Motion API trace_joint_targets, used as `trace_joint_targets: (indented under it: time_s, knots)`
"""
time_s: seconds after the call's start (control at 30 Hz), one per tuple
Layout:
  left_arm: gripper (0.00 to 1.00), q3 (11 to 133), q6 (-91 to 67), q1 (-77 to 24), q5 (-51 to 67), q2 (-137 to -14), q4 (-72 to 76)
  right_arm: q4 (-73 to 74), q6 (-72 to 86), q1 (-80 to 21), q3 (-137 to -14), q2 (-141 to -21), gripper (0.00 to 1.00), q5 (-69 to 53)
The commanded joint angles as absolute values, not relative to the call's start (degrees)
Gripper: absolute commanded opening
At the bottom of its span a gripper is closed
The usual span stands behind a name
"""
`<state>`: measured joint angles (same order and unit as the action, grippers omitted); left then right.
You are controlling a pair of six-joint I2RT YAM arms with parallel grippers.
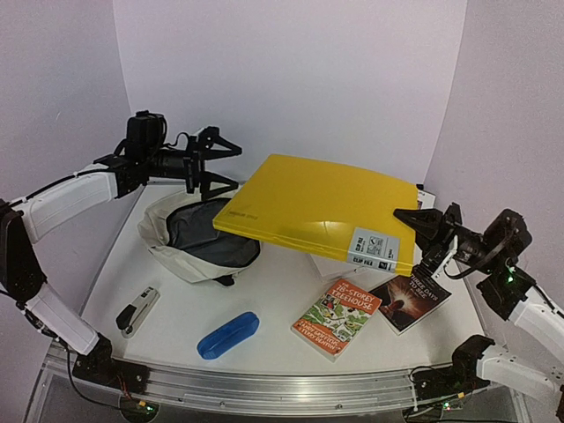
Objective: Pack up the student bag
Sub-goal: Pick up the files from the center of the board.
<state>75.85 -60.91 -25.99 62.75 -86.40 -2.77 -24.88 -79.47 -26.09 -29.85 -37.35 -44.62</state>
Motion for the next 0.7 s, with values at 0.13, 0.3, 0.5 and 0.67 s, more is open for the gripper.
trace_joint_targets:
  time_s: [0.13, 0.3, 0.5, 0.67]
  knots:
    - [0.99, 76.8, -61.1, -30.0, 65.1, -89.4, -6.1, -27.6, -79.5, -26.2, -33.0, -38.1, 0.0, -46.3]
    - [0.91, 76.8, -61.0, -31.0, 65.0, -90.0, -5.7, -27.5, -79.4, -26.2, -33.2, -38.3, 0.0, -46.7]
    - [0.67, 76.3, -65.6, -33.4, 67.9, -91.3, 1.6, -27.7, -81.0, -26.2, -33.2, -40.3, 0.0, -48.0]
    - [0.39, 73.9, -69.2, -33.4, 68.3, -90.5, 7.2, -27.8, -81.5, -26.2, -33.2, -41.3, 0.0, -48.2]
